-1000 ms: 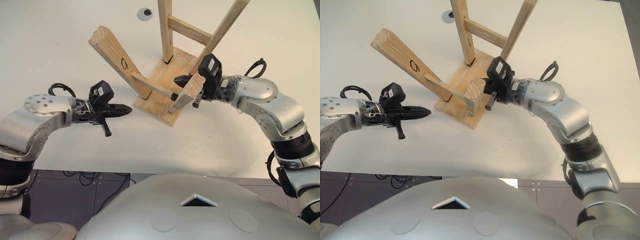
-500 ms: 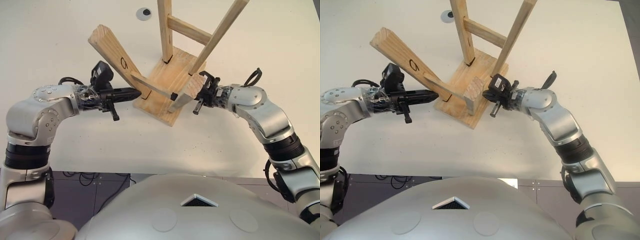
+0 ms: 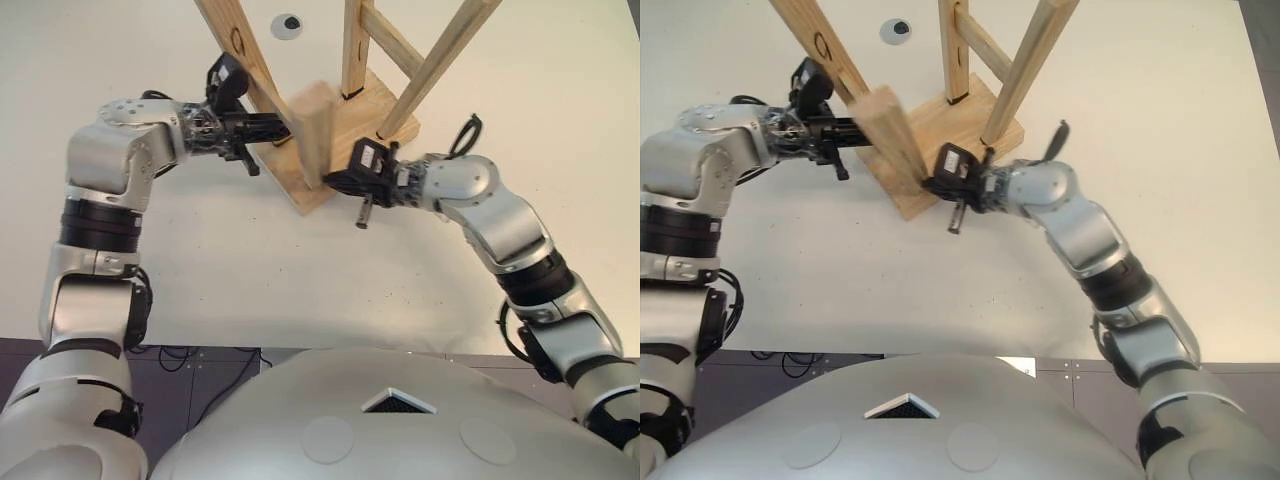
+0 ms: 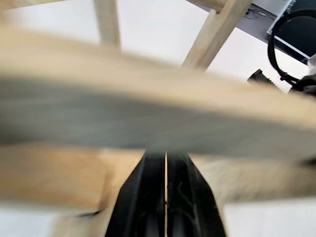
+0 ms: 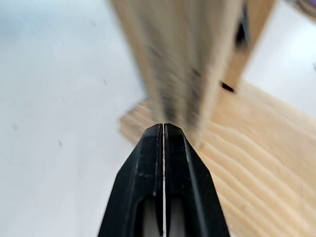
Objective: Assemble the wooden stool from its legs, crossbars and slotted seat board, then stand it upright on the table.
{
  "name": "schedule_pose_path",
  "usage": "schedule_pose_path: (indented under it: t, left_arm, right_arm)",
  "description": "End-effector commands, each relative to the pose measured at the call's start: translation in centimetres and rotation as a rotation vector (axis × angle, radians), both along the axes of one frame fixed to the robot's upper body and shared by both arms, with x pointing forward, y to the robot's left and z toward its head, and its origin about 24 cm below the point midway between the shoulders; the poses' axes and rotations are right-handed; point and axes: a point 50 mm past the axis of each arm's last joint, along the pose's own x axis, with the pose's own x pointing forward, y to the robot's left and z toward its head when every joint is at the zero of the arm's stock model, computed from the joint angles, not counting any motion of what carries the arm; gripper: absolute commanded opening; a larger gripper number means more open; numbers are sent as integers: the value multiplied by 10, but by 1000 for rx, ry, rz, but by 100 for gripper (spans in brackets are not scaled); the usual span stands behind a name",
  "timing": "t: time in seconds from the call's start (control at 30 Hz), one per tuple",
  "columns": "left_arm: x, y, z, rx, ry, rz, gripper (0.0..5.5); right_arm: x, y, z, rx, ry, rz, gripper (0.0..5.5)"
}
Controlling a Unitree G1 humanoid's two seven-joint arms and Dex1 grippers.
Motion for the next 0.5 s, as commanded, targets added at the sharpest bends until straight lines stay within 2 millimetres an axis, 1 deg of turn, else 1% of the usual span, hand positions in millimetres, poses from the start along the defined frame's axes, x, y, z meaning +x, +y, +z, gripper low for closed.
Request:
schedule_pose_path:
  t: [0.03,0.13,0.2,0.23,0.27,0.33,0.4,0.47,0.5]
  left_arm:
    - [-2,10,-10,103,-37,17,0]
    - [-23,33,-17,162,-46,41,0]
    - [-40,45,-24,196,-44,56,27]
    - [-49,48,-26,190,-41,64,36]
    - [-56,47,-27,174,-43,71,49]
    - [-64,41,-24,84,-73,108,76]
    - [-68,34,-23,17,-113,147,115]
    - [-70,28,-23,-19,-153,185,134]
    - [-71,25,-23,-29,-170,196,153]
  right_arm:
    - [2,-14,3,-29,-3,-19,5]
    - [0,-47,-14,-112,43,-77,5]
    - [-4,-65,-21,-150,71,-118,0]
    - [-5,-72,-23,-159,82,-140,0]
    - [-5,-78,-24,-165,88,-158,0]
    - [-3,-86,-27,-181,92,-193,0]
    - [-1,-91,-28,-192,91,-206,0]
    - [2,-93,-29,-196,91,-212,0]
    - [3,-94,-29,-198,92,-216,0]
